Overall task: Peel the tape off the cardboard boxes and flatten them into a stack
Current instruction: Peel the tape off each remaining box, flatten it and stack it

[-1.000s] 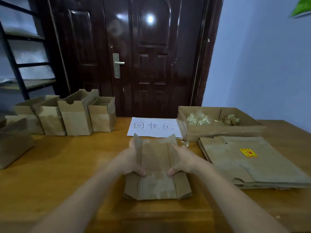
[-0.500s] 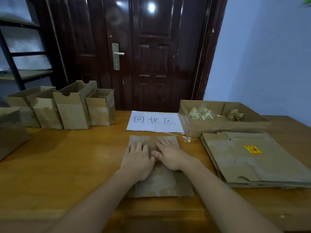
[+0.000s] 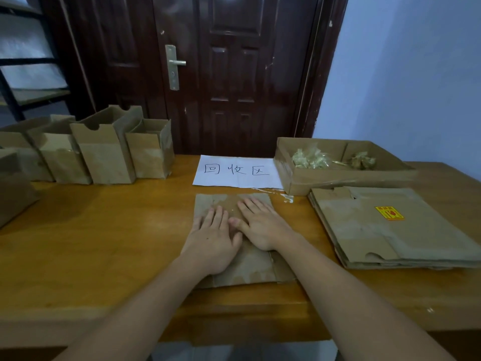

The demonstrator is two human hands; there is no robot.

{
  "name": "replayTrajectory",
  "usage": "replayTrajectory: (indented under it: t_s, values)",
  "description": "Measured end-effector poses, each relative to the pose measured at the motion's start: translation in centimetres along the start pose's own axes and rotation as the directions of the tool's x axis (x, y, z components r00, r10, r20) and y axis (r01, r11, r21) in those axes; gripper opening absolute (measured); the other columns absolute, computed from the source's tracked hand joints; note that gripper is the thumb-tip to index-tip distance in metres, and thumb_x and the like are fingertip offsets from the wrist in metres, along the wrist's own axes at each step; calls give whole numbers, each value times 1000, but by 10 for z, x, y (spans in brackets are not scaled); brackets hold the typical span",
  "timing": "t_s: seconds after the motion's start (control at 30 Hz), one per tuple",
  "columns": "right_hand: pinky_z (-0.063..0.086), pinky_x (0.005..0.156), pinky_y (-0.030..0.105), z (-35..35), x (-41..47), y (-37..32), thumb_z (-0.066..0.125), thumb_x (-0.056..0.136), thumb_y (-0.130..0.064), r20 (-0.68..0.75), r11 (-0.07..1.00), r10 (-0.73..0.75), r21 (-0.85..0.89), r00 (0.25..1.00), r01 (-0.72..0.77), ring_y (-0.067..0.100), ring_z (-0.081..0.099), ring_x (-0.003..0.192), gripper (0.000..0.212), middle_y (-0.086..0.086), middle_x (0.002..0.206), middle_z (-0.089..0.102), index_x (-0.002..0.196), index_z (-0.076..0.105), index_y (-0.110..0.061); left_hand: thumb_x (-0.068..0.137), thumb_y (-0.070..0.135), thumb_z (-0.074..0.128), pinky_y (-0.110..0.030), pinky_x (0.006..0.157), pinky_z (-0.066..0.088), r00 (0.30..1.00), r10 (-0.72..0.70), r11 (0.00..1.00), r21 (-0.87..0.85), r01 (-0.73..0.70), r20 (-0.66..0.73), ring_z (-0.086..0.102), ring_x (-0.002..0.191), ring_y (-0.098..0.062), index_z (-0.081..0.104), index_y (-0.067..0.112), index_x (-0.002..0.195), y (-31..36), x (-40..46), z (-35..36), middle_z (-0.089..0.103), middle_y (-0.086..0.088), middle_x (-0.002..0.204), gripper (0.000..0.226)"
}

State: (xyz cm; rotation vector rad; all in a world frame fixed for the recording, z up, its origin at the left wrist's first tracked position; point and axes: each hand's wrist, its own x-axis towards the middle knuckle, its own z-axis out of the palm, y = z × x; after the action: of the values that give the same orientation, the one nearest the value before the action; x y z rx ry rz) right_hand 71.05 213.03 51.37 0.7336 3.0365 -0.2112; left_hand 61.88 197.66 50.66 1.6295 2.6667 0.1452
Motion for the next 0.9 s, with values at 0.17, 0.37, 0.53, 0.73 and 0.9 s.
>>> replayTrajectory:
  t_s: [0.17,0.37,0.53,0.73,0.9]
  values:
    - [-3,127,41,-1,0,-7,6,96,-77,2,997,78,-17,997,-78,15,-8,157,85,-3,171,-5,164,3,-26,79,93,-8,-42,126,-10,999,-2,1000,-7,2,43,-13,157,-17,-7,19,164,-3,-28,5,-10,0,172,112]
    - [19,121,49,-20,-20,-20,14,98,-74,-20,932,255,-260,967,-251,30,10,156,89,14,169,15,157,33,-9,87,87,11,-57,121,-15,986,-24,982,187,-7,163,-26,154,-30,-5,39,162,-52,0,-21,-20,2,170,90]
    - [18,123,55,-25,-36,-12,24,92,-83,-29,973,97,-210,995,-101,29,19,154,93,9,166,24,155,31,-14,111,46,24,-54,125,1,985,-127,990,69,119,118,-7,158,-29,10,33,164,-77,7,-16,0,-6,173,57]
    - [-8,125,52,-4,-31,-2,4,95,-76,68,995,-27,-98,997,33,17,-13,156,77,-5,171,-12,162,-3,-38,73,98,-7,-47,125,-5,977,-213,974,-71,214,32,-15,157,-27,0,22,165,-47,-1,4,-12,-12,171,120]
    - [-4,126,51,1,-26,-1,3,90,-83,51,998,29,-55,998,-26,15,-9,157,86,-9,171,-8,162,-1,-37,67,101,-11,-46,126,-3,984,-177,984,-16,177,7,-10,158,-29,3,19,165,-49,0,3,-6,-13,172,129]
